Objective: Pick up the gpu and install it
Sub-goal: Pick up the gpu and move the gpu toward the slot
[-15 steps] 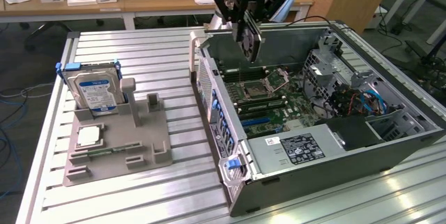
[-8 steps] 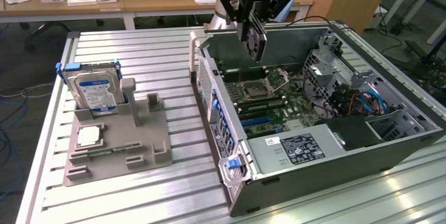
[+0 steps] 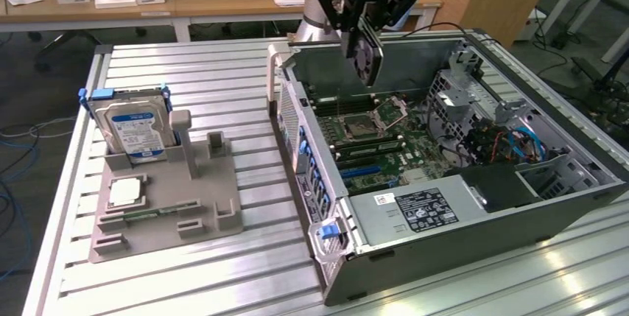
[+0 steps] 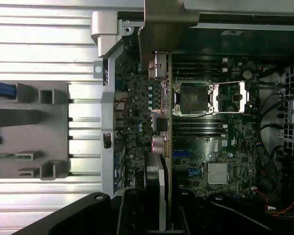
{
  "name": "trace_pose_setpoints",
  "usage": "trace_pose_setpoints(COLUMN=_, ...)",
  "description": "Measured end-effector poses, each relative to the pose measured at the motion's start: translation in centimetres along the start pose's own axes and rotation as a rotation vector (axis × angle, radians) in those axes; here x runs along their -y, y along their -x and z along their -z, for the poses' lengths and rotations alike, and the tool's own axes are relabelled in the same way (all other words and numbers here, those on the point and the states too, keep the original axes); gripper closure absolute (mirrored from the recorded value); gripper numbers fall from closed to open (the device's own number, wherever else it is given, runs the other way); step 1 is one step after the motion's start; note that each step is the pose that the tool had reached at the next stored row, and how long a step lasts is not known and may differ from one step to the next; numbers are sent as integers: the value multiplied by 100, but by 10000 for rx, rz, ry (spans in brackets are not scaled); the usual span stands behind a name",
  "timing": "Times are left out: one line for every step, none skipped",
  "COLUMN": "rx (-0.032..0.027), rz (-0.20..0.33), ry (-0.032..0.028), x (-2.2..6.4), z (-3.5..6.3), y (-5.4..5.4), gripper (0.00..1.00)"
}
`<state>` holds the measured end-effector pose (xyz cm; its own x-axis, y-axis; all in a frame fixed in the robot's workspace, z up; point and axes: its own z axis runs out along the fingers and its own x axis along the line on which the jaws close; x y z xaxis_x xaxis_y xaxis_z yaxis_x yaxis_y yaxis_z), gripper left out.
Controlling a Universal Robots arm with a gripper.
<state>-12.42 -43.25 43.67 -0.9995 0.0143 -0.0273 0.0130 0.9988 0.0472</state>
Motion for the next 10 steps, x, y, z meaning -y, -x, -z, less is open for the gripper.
trace_pose_setpoints(rx=0, rz=1, ry=0, x=0, z=0, y=9, gripper=72)
trace_pose_setpoints(rx=-1, rz=2, ry=0, x=0, z=-1, y=21, gripper=72)
trace_pose_setpoints(rx=1, rz=2, ry=1, x=-1, z=-1, y=34, gripper=72)
trace_pose_setpoints(rx=-1, rz=3, ry=1, x=-1, z=-2, y=52, gripper=72)
trace_pose_setpoints(rx=0, rz=4, ry=0, x=-1, z=-2, y=72, gripper=72)
trace_pose_setpoints(rx=-1, rz=6, ry=1, x=-1, z=-3, y=94, gripper=72)
trace_pose_setpoints(rx=-2, rz=8, ry=1, x=-2, z=-4, y=117, gripper=72)
trace_pose_setpoints(rx=-3, rz=12, ry=1, x=-2, z=-4, y=139, gripper=72)
trace_pose_setpoints(rx=-4, rz=15, ry=1, x=-2, z=-4, y=155, gripper=72)
trace_pose_setpoints(rx=-3, rz=16, ry=0, x=-2, z=-5, y=169, gripper=72)
